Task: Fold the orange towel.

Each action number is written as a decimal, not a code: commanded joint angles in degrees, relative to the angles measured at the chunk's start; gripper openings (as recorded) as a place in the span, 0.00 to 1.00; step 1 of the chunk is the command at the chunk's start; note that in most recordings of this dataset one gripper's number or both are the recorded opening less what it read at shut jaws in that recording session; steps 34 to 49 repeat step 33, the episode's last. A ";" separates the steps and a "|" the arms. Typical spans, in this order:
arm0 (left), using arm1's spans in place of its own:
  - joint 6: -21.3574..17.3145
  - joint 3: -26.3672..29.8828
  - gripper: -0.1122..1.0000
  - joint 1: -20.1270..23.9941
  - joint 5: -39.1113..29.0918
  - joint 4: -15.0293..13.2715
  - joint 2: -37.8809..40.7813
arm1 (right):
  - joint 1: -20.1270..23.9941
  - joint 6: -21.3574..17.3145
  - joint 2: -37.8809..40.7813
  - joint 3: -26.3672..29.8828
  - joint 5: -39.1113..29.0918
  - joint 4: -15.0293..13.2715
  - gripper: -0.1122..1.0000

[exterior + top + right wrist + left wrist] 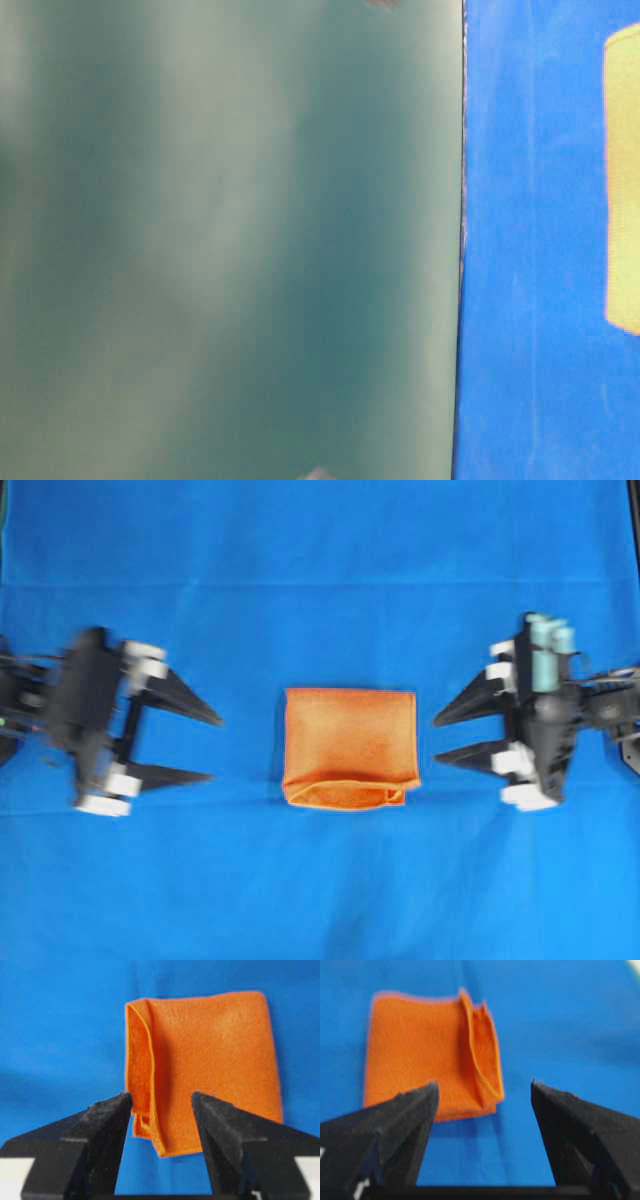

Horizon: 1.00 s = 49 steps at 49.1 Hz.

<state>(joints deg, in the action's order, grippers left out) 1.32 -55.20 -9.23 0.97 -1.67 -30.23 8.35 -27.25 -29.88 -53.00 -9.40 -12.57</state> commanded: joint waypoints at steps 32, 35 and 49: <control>-5.98 -19.95 0.72 4.31 -3.78 0.18 -38.67 | -5.01 0.09 -31.90 -19.51 3.52 -7.73 0.61; -5.98 -20.57 0.72 4.57 -3.78 0.18 -39.37 | -5.10 0.09 -32.08 -19.95 3.96 -7.73 0.61; -5.98 -20.57 0.72 4.57 -3.78 0.18 -39.37 | -5.10 0.09 -32.08 -19.95 3.96 -7.73 0.61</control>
